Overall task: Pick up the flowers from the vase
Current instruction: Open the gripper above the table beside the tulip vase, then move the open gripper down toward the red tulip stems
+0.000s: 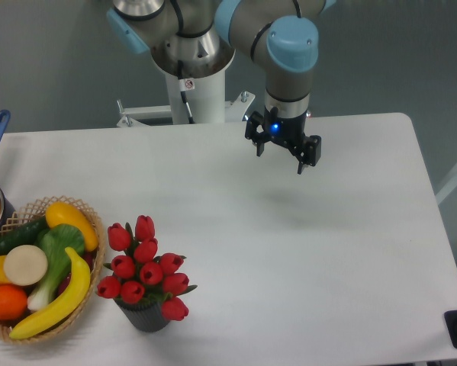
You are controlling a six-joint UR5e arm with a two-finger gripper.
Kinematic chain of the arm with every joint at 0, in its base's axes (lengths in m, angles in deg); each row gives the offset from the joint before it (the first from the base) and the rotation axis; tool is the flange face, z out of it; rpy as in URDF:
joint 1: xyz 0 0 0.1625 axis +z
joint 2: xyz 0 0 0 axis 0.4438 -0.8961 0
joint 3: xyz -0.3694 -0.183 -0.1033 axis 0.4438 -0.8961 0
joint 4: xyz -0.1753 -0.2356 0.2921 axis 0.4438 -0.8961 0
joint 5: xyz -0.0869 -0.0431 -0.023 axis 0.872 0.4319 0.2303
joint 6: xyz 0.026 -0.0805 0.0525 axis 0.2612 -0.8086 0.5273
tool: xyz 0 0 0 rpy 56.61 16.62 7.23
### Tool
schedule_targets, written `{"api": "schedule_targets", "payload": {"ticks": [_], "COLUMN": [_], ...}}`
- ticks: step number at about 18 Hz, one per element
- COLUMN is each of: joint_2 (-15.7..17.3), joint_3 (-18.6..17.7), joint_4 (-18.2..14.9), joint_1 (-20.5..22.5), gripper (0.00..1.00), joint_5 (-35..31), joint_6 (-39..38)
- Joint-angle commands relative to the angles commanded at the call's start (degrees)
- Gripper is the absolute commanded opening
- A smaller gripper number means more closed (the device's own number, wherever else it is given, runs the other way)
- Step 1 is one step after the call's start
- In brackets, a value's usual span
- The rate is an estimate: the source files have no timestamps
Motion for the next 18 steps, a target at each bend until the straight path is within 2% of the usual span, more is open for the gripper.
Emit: {"api": "schedule_targets", "payload": {"ticks": [5, 7, 9, 11, 14, 18], "joint_2": [0.2, 0.3, 0.8, 1.2, 2.4, 1.4], "joint_3": [1.7, 1.1, 0.1, 0.2, 0.1, -0.6], "joint_4": [0.3, 3.0, 7.4, 9.4, 9.8, 9.7], "joint_1": [0.0, 0.0, -0.4, -0.7, -1.0, -1.8], "gripper": [1.00, 1.00, 1.00, 1.00, 1.00, 1.00], "joint_5": [0.5, 1.2, 4.8, 9.6, 16.6, 27.0], "joint_6": [-0.2, -2.3, -5.9, -7.6, -7.4, -7.8]}}
